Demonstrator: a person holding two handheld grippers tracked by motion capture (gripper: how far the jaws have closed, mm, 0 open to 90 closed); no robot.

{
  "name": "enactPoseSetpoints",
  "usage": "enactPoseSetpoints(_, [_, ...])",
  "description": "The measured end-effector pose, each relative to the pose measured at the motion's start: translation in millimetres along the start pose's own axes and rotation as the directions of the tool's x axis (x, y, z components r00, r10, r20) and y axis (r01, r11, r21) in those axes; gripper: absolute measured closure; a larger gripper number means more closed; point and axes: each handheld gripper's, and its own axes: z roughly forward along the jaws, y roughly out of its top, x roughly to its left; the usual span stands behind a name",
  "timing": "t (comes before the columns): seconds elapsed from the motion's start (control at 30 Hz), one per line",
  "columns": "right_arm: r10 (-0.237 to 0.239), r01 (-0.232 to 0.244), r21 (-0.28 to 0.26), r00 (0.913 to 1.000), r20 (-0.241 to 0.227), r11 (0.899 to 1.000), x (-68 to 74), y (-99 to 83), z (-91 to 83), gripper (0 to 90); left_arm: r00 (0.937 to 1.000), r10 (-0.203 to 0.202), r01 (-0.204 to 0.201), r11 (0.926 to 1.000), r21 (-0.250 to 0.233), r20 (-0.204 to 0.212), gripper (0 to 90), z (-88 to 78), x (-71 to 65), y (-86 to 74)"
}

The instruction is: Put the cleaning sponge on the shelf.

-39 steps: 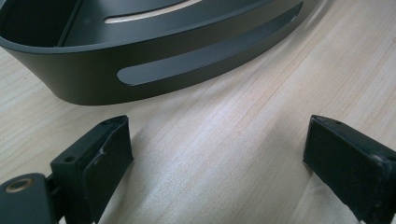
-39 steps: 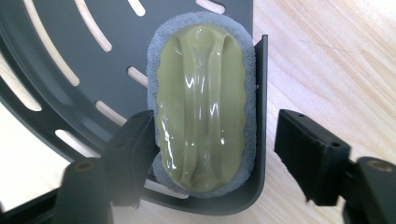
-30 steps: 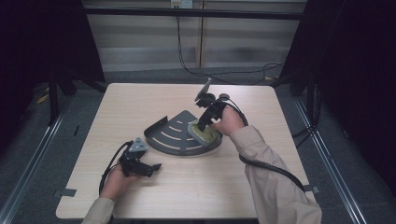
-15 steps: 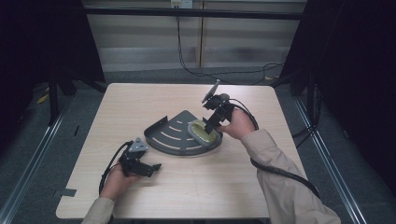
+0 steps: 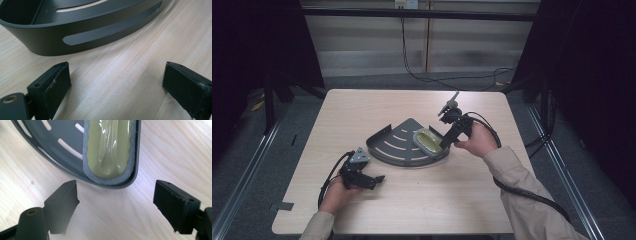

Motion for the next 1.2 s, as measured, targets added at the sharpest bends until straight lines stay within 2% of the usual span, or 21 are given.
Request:
enactPoseSetpoints(0.2, [-0.012,0.012,-0.003,0.9999,-0.004,1.0,1.9,-9.0,-4.5,18.7,1.0,0.001,-0.001,1.0,0.001,0.001,7.4,0.0,0.1,0.0])
enactPoseSetpoints(0.33, [-0.046,0.046,-0.004,0.9989,-0.006,0.999,5.8,-18.4,-7.7,20.0,1.0,-0.002,0.002,1.0,0.001,0.002,7.4,0.0,-0.1,0.0])
enactPoseSetpoints(0.47, [-0.044,0.044,0.006,0.999,-0.009,0.999,7.5,-23.6,-7.5,20.2,1.0,0.004,-0.004,0.9999,0.01,0.005,7.4,-0.5,0.3,0.0])
enactPoseSetpoints(0.73, [-0.082,0.081,0.018,0.9961,0.033,0.997,9.3,-41.3,-2.9,20.2,1.0,0.005,-0.005,0.9999,0.01,0.005,7.4,-0.5,0.3,0.0])
enactPoseSetpoints(0.93, [-0.051,0.051,-0.004,0.9987,-0.011,0.999,6.0,-60.1,-2.2,20.3,1.0,0.004,-0.005,0.9999,0.01,0.005,7.4,-0.5,0.3,0.0])
enactPoseSetpoints(1.2, [-0.06,0.06,0.003,0.9982,0.011,0.998,5.1,-80.3,-0.6,20.2,1.0,0.002,-0.002,1.0,0.009,0.004,7.4,-0.4,0.2,0.0])
